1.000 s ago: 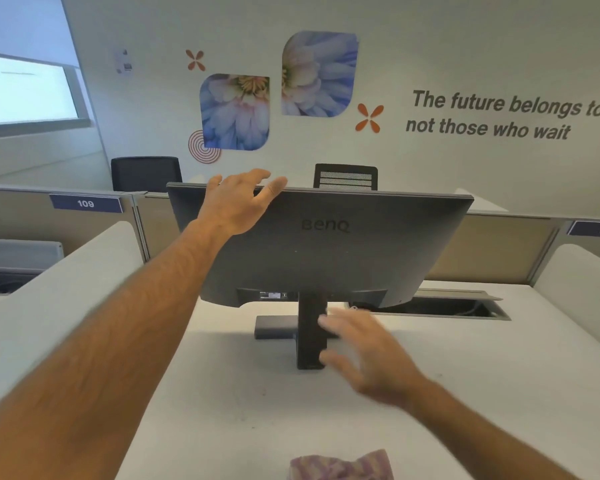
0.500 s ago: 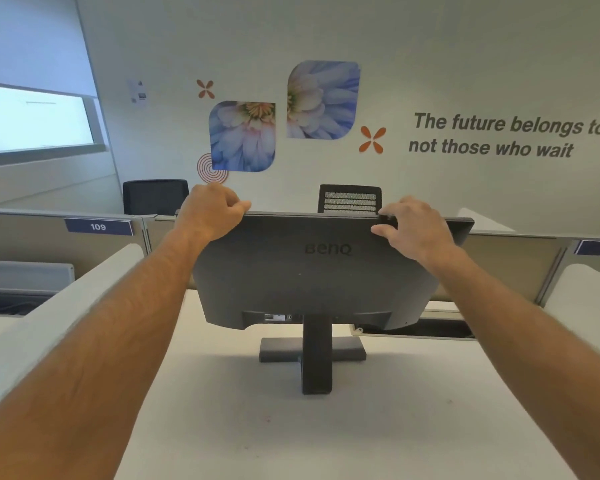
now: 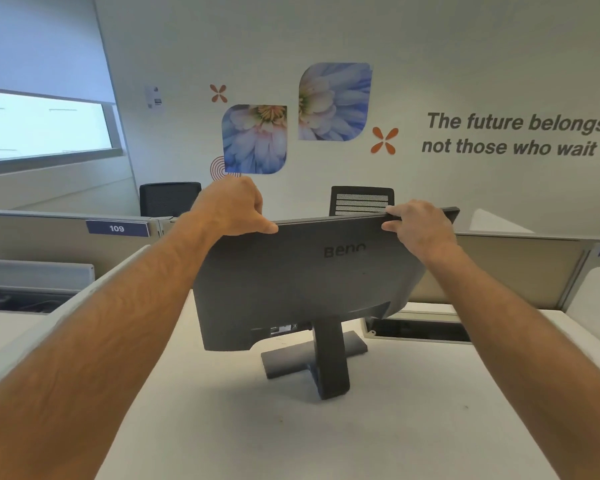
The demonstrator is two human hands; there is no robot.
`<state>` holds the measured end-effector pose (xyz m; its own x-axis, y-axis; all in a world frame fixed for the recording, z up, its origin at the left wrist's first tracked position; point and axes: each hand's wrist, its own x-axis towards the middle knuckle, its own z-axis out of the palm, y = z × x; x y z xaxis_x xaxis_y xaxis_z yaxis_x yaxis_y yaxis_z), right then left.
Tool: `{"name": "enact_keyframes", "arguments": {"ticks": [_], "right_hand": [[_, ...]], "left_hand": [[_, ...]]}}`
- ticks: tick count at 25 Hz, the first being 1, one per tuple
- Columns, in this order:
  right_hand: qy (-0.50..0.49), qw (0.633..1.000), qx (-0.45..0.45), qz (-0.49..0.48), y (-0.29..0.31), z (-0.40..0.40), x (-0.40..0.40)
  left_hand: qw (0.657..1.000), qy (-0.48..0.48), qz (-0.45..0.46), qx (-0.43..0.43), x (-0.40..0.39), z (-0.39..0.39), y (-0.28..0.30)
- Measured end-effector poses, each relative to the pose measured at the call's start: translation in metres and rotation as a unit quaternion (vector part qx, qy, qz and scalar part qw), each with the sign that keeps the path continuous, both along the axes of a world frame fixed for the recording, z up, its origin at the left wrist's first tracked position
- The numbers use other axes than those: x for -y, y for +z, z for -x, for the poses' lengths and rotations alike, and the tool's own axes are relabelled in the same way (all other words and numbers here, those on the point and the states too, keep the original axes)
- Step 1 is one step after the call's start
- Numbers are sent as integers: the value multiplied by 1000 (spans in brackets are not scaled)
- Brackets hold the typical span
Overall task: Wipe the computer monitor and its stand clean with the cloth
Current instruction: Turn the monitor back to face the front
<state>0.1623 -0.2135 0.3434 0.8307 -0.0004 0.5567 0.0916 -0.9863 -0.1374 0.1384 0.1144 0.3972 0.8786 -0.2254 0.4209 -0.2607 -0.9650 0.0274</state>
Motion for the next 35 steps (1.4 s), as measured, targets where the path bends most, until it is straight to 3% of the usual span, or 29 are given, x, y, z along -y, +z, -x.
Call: {"name": "enact_keyframes", "arguments": {"ticks": [7, 10, 12, 14, 17, 19, 21, 24, 26, 29, 35], "right_hand": [[23, 998, -7, 66, -1, -17, -19], [48, 998, -46, 15, -1, -18, -35], [68, 991, -103, -44, 3, -18, -45], [107, 966, -170, -163, 7, -10, -54], [194, 855, -248, -412, 9, 17, -67], [220, 807, -268, -478, 12, 42, -75], [211, 797, -304, -478, 11, 61, -85], [166, 781, -385, -463, 4, 82, -100], [164, 775, -400, -462, -1, 90, -107], [165, 763, -392, -487, -2, 91, -107], [180, 770, -402, -461, 11, 83, -89]], "left_hand": [[983, -75, -66, -151, 32, 33, 25], [971, -103, -44, -210, 46, 48, 30], [963, -129, -29, -237, 58, 56, 31], [948, -163, -3, -272, 66, 59, 31], [924, -201, 86, -312, 68, 45, 28], [949, -188, 87, -238, 68, 22, 25], [980, -164, -26, -115, 70, 0, 22], [958, -171, -215, -78, 84, -13, 14], [937, -180, -289, -79, 99, -15, 9], [927, -192, -318, -53, 116, -22, 6], [943, -153, -294, -30, 115, -42, -1]]}}
